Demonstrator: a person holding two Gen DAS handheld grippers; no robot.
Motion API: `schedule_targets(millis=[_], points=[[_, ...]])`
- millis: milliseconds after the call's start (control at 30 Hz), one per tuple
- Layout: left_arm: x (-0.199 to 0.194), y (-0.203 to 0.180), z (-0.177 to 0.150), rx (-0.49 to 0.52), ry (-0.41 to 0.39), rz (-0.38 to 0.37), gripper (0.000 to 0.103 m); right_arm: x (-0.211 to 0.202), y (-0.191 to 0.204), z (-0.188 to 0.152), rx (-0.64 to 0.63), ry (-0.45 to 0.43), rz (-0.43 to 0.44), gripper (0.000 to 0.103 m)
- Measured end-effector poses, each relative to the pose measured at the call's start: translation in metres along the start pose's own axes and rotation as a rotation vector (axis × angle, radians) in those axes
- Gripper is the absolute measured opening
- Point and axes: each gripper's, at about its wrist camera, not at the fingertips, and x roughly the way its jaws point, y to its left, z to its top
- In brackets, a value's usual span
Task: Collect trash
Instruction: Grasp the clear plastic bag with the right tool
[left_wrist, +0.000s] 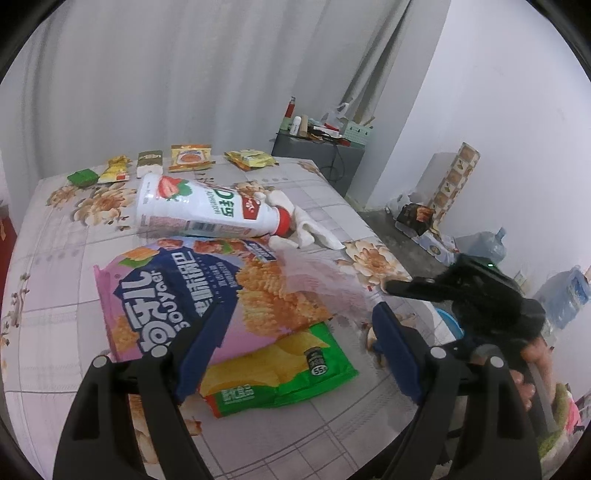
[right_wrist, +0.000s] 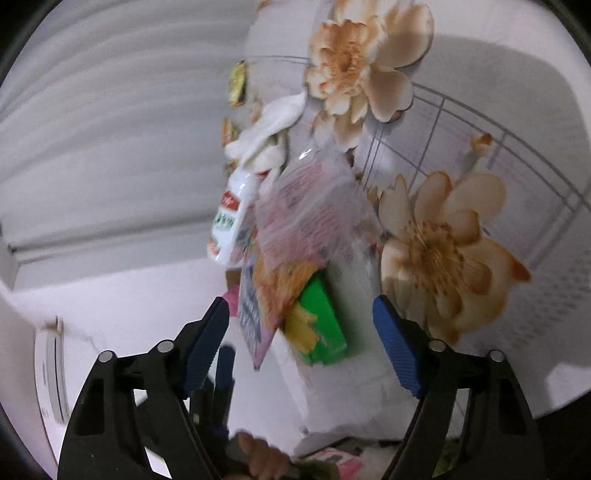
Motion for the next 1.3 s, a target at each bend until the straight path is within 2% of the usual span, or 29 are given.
schedule_targets(millis=[133, 300, 333, 500, 600, 767, 933, 1200, 1300], points=[[-0.002, 0.007, -0.001, -0.020, -0.003, -0.006, 0.080, 0.014, 0.003, 0.009, 0.066, -0.037, 0.012, 0.063], [-0.002, 0.016, -0.003, -0.030, 0.002, -0.008, 0.080, 0.028, 0.003, 0.019, 0.120, -0.089, 0.013, 0.051], [-0.002, 0.017, -0.003, -0.032, 0.002, -0.008, 0.080, 0.027, 0.001, 0.018, 0.123, -0.102, -0.020, 0.049], [-0.003, 0.023, -0.003, -0.044, 0.001, -0.007, 0.080, 0.030, -0.008, 0.019, 0.168, -0.128, -0.016, 0.027], [-0.002, 0.026, -0.005, -0.052, 0.005, -0.010, 0.080, 0.034, -0.013, 0.025, 0.200, -0.140, -0.007, 0.020], [-0.002, 0.027, -0.007, -0.055, 0.009, -0.009, 0.080, 0.014, -0.027, 0.030, 0.229, -0.142, 0.018, 0.002], [-0.001, 0.029, -0.006, -0.058, 0.014, -0.006, 0.080, 0.001, -0.035, 0.026, 0.201, -0.134, 0.036, 0.002], [0.010, 0.019, 0.005, -0.027, 0.021, -0.024, 0.080, -0.051, -0.053, 0.020, 0.172, -0.166, 0.049, 0.001], [0.021, 0.005, 0.017, 0.013, 0.014, -0.049, 0.072, -0.065, -0.057, 0.021, 0.167, -0.171, 0.070, 0.001]])
